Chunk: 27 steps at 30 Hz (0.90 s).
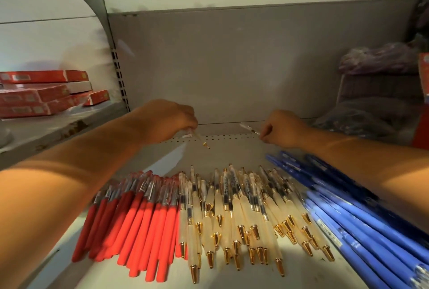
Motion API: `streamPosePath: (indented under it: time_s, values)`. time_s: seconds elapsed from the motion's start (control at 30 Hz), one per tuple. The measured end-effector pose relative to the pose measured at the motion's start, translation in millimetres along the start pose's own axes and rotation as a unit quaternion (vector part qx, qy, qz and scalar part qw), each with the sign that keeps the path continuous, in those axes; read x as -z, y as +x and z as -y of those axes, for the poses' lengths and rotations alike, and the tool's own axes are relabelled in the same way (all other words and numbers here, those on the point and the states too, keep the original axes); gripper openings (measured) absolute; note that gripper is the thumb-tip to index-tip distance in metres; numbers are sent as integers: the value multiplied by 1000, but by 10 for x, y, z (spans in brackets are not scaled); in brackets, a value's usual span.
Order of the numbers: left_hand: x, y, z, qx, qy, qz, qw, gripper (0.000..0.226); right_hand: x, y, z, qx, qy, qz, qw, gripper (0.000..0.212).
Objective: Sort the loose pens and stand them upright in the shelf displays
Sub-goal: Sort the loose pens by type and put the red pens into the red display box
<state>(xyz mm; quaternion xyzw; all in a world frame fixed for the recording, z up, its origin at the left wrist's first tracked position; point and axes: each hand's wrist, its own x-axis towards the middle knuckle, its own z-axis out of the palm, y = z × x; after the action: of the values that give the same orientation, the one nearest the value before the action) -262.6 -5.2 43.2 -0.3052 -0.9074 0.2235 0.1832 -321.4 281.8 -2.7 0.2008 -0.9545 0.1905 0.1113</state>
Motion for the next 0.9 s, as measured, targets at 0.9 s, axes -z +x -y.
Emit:
streamPosePath:
  time_s: [0.9]
  values:
    - [500, 33, -1180, 96, -303, 80, 945, 23, 866, -1019, -26, -88, 93, 160, 979, 24]
